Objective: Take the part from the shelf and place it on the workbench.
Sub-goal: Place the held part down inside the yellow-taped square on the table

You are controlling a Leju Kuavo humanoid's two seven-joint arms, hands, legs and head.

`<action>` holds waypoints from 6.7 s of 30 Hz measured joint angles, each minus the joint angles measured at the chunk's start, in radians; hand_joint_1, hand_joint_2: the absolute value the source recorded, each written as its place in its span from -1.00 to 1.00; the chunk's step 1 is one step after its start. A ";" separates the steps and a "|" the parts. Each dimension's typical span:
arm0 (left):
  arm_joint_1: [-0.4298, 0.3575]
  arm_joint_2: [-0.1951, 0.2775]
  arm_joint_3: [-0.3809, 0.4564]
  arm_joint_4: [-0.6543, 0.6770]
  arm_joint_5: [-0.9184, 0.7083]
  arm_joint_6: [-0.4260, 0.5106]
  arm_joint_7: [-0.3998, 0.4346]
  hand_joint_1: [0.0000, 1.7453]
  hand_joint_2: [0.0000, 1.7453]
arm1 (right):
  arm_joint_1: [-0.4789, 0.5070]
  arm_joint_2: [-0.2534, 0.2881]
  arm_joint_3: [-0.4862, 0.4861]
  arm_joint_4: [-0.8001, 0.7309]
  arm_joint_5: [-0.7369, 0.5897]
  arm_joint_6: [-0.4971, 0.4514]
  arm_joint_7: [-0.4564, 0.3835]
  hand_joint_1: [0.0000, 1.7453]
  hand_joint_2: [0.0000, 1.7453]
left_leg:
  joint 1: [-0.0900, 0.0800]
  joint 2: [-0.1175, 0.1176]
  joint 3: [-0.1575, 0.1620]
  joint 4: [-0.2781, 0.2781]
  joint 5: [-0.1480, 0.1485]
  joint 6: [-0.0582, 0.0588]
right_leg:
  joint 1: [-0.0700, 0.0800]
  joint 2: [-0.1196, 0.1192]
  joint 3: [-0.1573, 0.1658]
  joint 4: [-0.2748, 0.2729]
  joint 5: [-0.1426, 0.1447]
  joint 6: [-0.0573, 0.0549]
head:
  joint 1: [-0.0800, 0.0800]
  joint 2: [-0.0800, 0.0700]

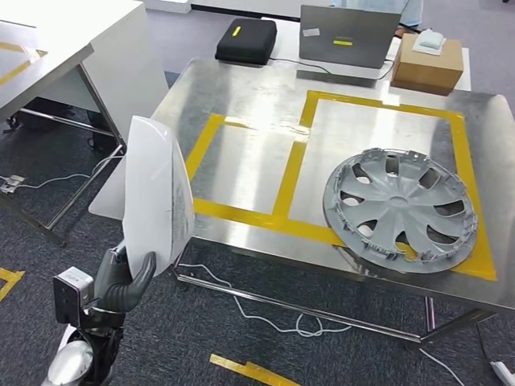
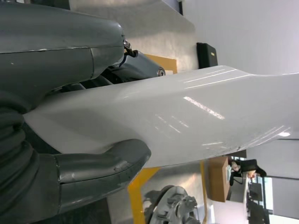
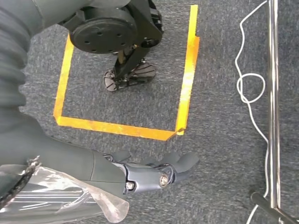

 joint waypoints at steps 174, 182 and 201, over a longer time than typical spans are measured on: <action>0.008 -0.416 1.486 0.764 -1.262 -0.269 -0.041 -1.00 -1.00 | 0.082 0.001 0.211 -0.043 0.112 0.000 0.144 -1.00 -1.00 | 0.005 -0.001 0.130 -0.074 -0.037 0.007 | 0.003 -0.025 -0.072 -0.008 0.073 0.020 | 0.001 0.000; -0.011 -0.437 1.512 0.773 -1.284 -0.282 -0.071 -1.00 -1.00 | 0.109 0.000 0.202 -0.073 0.095 0.032 0.170 -1.00 -1.00 | -0.003 -0.016 0.025 -0.068 0.032 0.031 | 0.002 -0.004 -0.065 0.197 -0.021 0.034 | 0.009 0.000; 0.020 -0.438 1.452 0.779 -1.177 -0.264 -0.053 -1.00 -1.00 | 0.195 0.000 0.170 -0.207 0.070 0.119 0.200 -1.00 -1.00 | 0.020 0.038 0.185 -0.042 -0.078 -0.034 | 0.003 -0.101 -0.069 0.000 0.088 0.011 | -0.005 0.000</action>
